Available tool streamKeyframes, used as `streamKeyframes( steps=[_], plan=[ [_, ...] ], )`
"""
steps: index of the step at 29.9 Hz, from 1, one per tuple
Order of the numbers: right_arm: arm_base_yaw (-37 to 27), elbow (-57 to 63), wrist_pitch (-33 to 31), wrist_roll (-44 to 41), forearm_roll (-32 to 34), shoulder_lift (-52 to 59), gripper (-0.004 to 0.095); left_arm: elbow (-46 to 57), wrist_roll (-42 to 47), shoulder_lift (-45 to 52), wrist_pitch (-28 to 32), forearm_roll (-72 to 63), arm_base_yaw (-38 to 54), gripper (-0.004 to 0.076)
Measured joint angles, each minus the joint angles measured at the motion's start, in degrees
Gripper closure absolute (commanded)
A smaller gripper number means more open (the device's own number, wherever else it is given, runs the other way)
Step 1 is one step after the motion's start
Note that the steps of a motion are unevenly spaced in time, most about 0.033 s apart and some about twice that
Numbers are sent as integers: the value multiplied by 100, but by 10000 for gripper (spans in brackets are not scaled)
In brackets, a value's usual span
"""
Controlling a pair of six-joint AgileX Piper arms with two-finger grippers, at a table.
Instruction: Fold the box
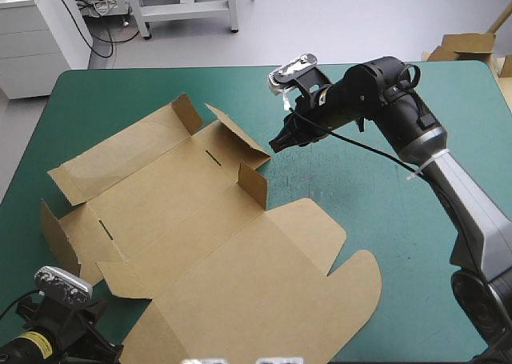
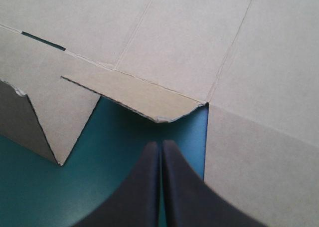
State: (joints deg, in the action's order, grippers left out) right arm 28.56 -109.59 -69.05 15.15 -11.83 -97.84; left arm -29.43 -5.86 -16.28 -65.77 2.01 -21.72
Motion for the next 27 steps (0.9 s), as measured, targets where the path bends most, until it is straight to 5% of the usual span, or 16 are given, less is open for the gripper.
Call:
streamKeyframes(
  steps=[5,27],
  plan=[
    [0,0,0,0,-6,0,217,0,0,0,0,0,0,731],
    [0,0,51,-9,-97,-78,240,0,0,0,0,0,0,731]
  ],
)
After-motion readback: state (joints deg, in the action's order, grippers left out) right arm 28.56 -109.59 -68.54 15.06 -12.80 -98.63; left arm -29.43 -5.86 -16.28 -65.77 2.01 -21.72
